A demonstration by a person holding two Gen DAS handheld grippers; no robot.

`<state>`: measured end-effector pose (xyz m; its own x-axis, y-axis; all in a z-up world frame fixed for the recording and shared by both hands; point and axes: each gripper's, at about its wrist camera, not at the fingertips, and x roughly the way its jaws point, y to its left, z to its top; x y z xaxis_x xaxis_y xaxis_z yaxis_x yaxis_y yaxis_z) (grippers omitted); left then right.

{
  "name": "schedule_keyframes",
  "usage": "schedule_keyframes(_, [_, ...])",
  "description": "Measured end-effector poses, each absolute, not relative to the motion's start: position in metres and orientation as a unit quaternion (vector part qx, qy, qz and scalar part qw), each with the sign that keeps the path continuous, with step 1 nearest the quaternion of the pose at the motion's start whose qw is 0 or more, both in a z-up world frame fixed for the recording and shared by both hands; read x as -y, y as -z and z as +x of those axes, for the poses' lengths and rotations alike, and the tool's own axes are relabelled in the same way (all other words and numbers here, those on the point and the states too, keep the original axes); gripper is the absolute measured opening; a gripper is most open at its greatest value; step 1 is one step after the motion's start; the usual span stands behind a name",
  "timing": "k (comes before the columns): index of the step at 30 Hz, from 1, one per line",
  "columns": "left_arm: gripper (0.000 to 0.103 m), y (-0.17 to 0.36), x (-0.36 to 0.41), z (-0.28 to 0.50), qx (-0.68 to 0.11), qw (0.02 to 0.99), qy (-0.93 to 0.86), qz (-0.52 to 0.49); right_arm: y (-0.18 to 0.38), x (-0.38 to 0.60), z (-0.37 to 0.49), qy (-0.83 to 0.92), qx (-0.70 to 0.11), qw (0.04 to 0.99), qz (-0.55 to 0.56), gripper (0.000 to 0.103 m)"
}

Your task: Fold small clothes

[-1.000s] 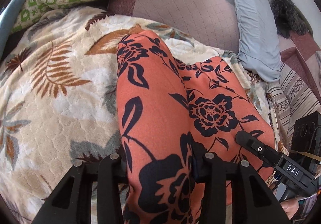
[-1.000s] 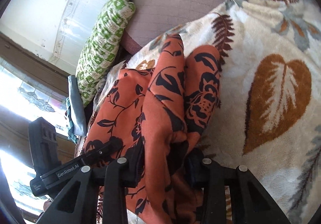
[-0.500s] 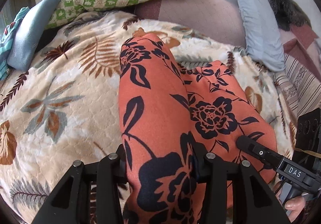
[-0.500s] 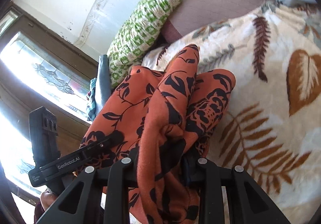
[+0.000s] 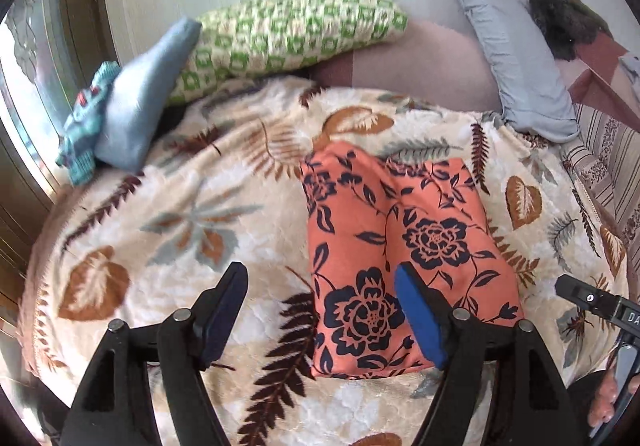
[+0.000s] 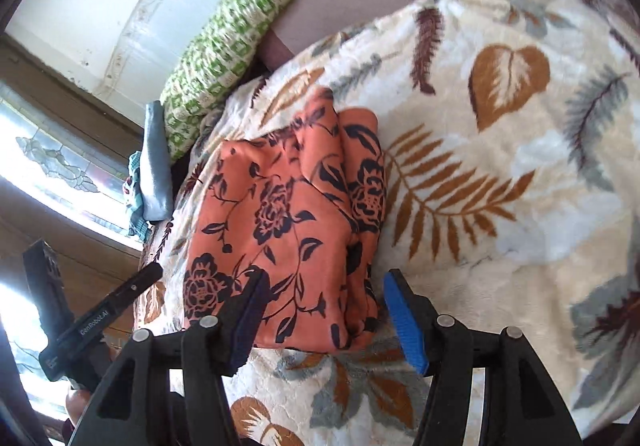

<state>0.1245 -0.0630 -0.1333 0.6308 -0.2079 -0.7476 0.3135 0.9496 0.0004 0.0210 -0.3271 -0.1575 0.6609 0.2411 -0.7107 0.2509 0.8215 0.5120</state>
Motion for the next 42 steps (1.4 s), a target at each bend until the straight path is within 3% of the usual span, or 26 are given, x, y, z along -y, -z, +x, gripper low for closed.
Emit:
schedule_keyframes(7, [0.083, 0.071, 0.038, 0.083, -0.312, 0.940, 0.111, 0.082, 0.068, 0.281, -0.016, 0.016, -0.339, 0.924, 0.175, 0.063])
schedule_keyframes(10, [0.092, 0.052, 0.032, 0.064, -0.281, 0.951, 0.097, 0.085, 0.047, 0.258, -0.030, 0.014, -0.316, 0.937, 0.149, 0.063])
schedule_keyframes(15, [0.093, 0.026, 0.020, 0.035, -0.230, 0.965, 0.071, 0.102, 0.024, 0.231, -0.045, 0.017, -0.294, 0.949, 0.117, 0.063])
schedule_keyframes(42, [0.093, 0.003, 0.003, 0.006, -0.224, 0.971, 0.034, 0.080, 0.018, 0.204, -0.064, 0.033, -0.299, 0.948, 0.102, 0.063])
